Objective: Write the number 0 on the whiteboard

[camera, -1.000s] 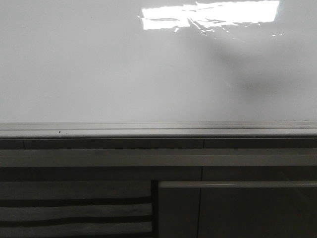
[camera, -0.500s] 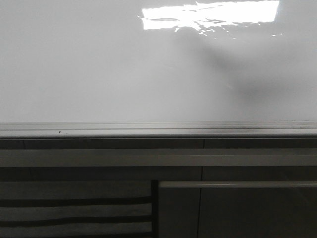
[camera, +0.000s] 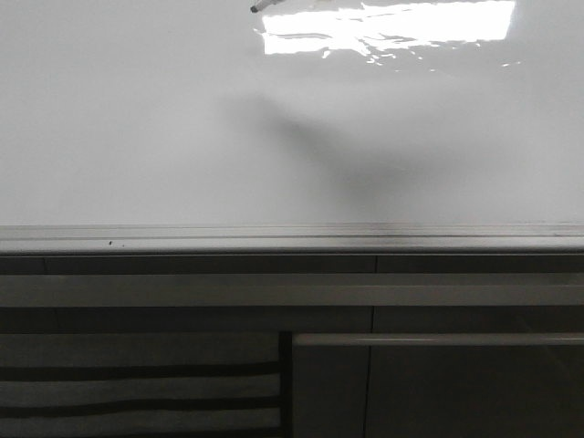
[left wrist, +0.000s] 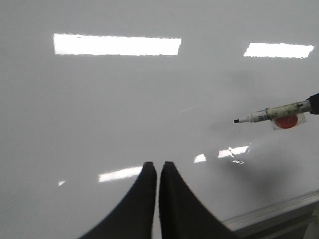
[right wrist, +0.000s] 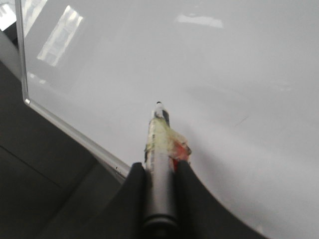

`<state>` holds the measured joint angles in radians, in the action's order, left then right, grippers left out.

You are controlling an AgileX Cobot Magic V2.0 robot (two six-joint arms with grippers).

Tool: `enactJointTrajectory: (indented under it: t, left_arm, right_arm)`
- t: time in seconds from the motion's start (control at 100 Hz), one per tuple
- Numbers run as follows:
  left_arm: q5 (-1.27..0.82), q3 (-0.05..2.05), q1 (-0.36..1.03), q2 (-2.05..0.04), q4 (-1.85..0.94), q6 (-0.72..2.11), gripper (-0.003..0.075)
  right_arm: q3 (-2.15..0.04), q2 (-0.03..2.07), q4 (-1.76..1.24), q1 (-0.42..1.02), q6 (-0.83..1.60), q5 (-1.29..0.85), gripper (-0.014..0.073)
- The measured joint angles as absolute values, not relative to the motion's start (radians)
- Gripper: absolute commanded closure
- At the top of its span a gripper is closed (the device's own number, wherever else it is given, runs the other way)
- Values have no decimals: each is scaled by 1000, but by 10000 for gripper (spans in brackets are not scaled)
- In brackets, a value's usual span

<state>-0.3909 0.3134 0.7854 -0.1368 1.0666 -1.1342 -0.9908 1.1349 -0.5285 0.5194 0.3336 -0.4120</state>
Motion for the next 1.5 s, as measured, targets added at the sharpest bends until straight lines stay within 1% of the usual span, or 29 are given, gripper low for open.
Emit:
enactJointTrajectory:
  t: [0.22, 0.54, 1.01, 1.3, 1.5]
  left_arm:
    - [-390, 313, 785, -137, 1067, -1134, 740]
    - [-390, 313, 785, -137, 1067, -1134, 740]
    - [-388, 313, 785, -137, 1068, -1134, 740]
    - [-388, 313, 785, -137, 1068, -1134, 740]
    - [-388, 313, 785, -137, 1068, -1134, 740]
  right_arm:
    - [-991, 1149, -528, 519, 334, -338, 641]
    - [-991, 1192, -528, 519, 336, -320, 641]
    - [-991, 1199, -528, 517, 336, -222, 641]
    - [-991, 1199, -528, 467, 336, -207, 641]
    - [-991, 1207, -528, 465, 336, -209, 641]
